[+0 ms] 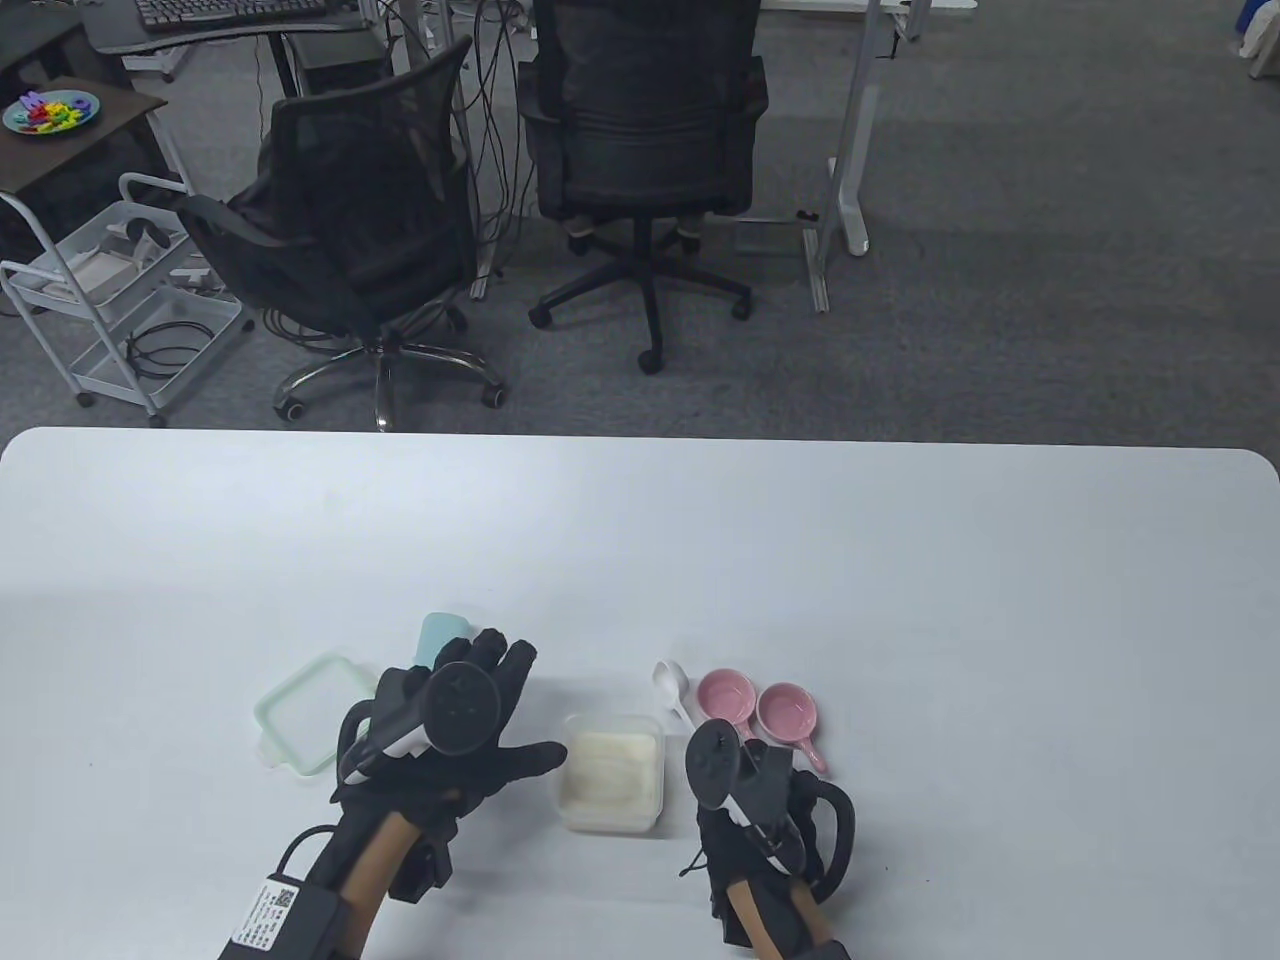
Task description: Scoop white sugar with coffee spoon and level it off using dessert spatula
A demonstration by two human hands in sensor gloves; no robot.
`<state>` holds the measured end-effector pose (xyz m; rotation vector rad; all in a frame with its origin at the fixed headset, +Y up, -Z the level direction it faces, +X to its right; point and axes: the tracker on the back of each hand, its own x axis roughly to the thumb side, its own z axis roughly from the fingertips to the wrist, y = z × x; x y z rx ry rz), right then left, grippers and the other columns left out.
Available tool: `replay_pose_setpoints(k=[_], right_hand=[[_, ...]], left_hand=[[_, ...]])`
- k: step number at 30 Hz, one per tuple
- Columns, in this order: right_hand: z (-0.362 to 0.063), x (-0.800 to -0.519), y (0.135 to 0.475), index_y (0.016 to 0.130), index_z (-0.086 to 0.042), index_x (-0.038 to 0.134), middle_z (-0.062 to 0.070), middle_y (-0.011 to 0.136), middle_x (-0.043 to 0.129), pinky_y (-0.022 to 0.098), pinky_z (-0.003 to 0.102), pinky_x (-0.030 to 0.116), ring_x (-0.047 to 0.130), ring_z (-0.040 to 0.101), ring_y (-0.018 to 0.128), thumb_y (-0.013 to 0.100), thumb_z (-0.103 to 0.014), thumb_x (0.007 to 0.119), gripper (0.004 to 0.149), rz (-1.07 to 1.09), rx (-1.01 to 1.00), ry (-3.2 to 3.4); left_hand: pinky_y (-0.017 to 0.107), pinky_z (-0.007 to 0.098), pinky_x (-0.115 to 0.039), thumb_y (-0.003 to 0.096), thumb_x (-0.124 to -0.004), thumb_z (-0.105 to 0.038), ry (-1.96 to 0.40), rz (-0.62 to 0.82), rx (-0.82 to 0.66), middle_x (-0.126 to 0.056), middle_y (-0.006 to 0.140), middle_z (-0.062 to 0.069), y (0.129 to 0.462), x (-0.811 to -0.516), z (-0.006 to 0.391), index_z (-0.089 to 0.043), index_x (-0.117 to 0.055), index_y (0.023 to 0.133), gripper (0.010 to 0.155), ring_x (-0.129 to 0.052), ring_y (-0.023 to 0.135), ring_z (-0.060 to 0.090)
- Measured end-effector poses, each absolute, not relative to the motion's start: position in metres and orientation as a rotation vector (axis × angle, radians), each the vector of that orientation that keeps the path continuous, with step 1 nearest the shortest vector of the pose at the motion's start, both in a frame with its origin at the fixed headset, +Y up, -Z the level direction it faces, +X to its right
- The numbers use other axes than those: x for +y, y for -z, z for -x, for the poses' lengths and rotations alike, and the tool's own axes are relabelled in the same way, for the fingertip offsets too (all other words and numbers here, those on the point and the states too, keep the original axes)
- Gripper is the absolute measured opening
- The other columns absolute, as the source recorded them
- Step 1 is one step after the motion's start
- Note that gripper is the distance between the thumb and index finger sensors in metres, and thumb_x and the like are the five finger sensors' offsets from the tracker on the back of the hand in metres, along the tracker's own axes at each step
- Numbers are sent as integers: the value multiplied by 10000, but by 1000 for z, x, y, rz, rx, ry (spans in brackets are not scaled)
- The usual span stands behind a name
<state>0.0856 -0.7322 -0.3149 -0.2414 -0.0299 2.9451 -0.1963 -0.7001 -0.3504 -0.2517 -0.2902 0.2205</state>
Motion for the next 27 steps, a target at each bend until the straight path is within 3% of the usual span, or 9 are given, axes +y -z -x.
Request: replay_pose_setpoints(k=[10,15,19,27], right_hand=[[-120,-698,304,965,-137,822,86,729,957,574,495,793,942,156,404,574,-328,825,435,85,-199,-2620],[-132,-691,302,1012,-148,766,95,754,911,543,478,831,910,114,393,591,-303,776,449,-80,-111,-2512],[-139,-690,301,1011,-128,765,120,751,918,441,402,953,943,54,327,593,-293,776,450,-28,-123,-2475],[-147,-690,300,1022,-94,711,144,792,934,384,372,1001,995,38,284,613,-303,738,461,-33,-52,-2305]], left_hand=[[818,726,-297,454,-659,-830,-234,248,-291,-142,1319,95,351,-699,199,-346,-177,1236,1039,-240,1240,480],[812,732,-297,451,-651,-835,-231,252,-297,-143,1318,97,351,-699,198,-354,-176,1234,1035,-238,1237,487],[804,740,-293,439,-642,-844,-224,255,-302,-141,1320,62,350,-700,196,-365,-174,1229,1036,-237,1233,493],[817,731,-297,448,-652,-835,-212,263,-312,-142,1321,59,349,-703,193,-360,-170,1232,1036,-235,1242,478]])
